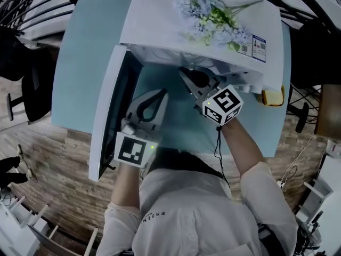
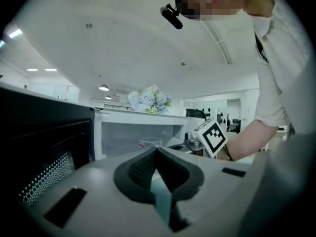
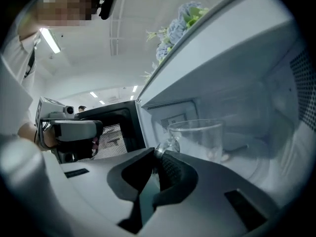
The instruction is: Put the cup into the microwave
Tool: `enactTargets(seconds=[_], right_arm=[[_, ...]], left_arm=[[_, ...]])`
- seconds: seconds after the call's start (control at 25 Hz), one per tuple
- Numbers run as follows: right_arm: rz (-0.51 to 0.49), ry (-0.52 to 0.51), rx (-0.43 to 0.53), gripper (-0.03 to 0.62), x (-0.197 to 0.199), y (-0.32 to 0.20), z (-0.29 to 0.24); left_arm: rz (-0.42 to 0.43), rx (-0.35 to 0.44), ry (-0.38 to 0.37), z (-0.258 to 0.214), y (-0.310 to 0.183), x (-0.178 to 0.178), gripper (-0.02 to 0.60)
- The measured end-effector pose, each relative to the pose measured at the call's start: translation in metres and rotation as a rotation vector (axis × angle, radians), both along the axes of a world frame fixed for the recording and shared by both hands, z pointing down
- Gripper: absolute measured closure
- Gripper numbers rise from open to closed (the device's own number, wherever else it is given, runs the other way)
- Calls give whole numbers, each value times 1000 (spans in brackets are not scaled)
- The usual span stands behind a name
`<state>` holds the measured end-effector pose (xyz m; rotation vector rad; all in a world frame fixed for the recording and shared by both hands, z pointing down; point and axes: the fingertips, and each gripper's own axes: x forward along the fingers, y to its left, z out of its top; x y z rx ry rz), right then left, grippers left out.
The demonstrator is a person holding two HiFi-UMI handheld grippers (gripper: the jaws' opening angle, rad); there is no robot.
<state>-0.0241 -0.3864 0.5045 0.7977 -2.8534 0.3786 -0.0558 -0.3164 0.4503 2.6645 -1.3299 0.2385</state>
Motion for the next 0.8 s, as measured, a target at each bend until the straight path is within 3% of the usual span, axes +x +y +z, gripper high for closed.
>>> enactTargets(seconds=[0.8], right_arm=[[19, 21, 43, 576, -21, -45, 15]], left_arm=[[-5, -25, 9, 11, -13, -11, 580]])
